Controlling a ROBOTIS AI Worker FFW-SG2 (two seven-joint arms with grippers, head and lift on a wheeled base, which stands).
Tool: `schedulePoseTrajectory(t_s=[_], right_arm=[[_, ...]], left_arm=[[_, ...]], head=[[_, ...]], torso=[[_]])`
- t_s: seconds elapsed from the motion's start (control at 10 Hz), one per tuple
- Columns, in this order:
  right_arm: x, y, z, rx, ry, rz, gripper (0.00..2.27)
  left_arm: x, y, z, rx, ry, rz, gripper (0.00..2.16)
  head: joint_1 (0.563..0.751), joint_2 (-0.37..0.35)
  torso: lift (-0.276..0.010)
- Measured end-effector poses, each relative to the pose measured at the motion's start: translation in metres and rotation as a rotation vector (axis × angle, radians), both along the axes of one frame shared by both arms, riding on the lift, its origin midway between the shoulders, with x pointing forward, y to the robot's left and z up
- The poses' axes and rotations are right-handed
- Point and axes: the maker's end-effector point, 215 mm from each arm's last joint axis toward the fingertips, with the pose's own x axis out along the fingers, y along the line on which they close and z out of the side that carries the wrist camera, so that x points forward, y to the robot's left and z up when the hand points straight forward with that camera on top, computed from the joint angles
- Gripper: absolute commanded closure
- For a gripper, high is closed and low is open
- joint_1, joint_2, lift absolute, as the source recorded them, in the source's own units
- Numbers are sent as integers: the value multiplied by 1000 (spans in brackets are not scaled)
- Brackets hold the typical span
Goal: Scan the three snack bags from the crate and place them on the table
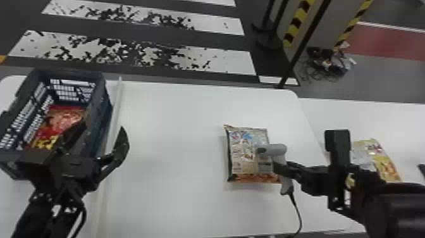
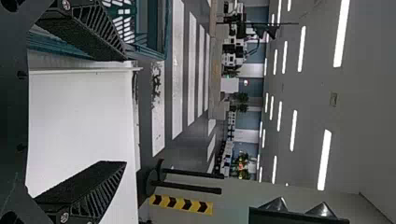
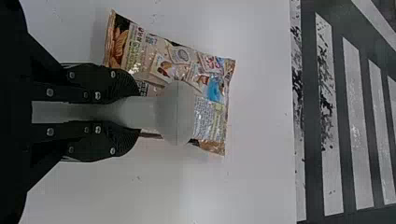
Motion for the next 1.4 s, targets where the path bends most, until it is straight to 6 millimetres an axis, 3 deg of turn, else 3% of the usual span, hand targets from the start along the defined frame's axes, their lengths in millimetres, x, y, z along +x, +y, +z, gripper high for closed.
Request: schedulePoseTrajectory(t_s=[0.2,0.4,0.8,1.1,1.4], right_arm=[[6,-21,9,-12,-29,-37,2256],[16,-60,14,-27,-57,-109,2256],[34,-116,0,-55,-87,-182,2256],[46,-138,-24,-66,-57,-207,2256],[52,-148,-44,-83,-33,-206,2256]], left_arm=[[0,0,0,0,0,1,83],[0,0,0,0,0,1,83],[0,-1,-1,-3,3,-2,83],[0,-1,0,-3,2,-1,83],[0,-1,-1,-3,4,-1,83]], head=[[695,-202],[695,-249],[695,-315],[695,-336],[695,-345]], torso=[[-62],[-62],[-62],[-62],[-62]])
